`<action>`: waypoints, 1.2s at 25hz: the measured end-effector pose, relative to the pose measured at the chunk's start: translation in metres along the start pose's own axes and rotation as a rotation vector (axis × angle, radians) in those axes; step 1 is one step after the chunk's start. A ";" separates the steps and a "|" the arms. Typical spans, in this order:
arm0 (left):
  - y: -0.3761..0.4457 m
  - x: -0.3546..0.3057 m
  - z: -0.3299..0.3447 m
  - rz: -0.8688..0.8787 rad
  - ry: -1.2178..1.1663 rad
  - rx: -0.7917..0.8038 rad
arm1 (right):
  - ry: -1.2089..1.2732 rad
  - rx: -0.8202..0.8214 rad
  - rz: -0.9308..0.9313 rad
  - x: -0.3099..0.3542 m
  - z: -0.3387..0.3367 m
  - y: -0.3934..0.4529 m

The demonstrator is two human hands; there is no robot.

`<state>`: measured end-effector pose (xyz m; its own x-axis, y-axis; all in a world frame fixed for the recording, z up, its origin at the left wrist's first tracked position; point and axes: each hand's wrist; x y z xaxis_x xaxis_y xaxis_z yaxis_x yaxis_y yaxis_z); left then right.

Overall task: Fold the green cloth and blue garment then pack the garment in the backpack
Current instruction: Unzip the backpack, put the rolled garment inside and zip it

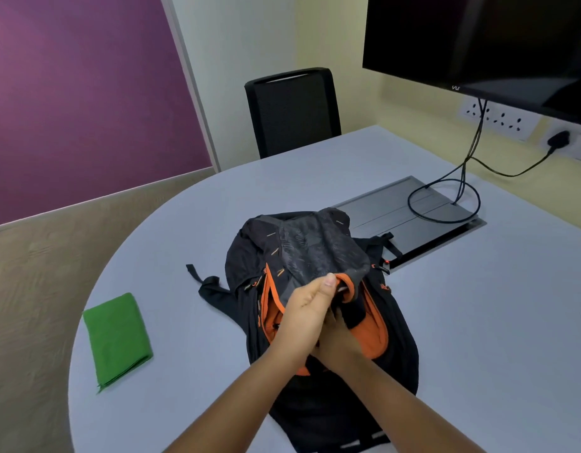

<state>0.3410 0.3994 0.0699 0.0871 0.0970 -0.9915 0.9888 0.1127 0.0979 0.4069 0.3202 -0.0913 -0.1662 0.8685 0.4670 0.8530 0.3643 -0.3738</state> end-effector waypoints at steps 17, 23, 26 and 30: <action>-0.029 0.040 0.006 0.087 0.138 0.005 | 0.244 -0.604 0.029 -0.045 -0.030 -0.074; -0.038 0.047 0.007 0.138 0.287 0.146 | 0.302 -0.761 -0.117 -0.025 -0.068 -0.061; -0.048 0.073 0.004 0.199 0.543 0.322 | 0.059 -0.824 -0.146 -0.056 -0.083 -0.061; -0.059 0.115 0.005 0.201 0.849 0.418 | -0.264 -0.745 -0.159 -0.097 -0.063 -0.071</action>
<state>0.2933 0.3992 -0.0502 0.3051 0.7766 -0.5512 0.9425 -0.3291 0.0581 0.3938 0.1893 -0.0598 -0.3450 0.9099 0.2304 0.8997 0.2508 0.3572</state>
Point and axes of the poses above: each hand's wrist, its own y-axis towards the middle knuckle, its own z-axis out of the palm, x = y × z, and after that the axes turned 9 degrees about z, right-handed
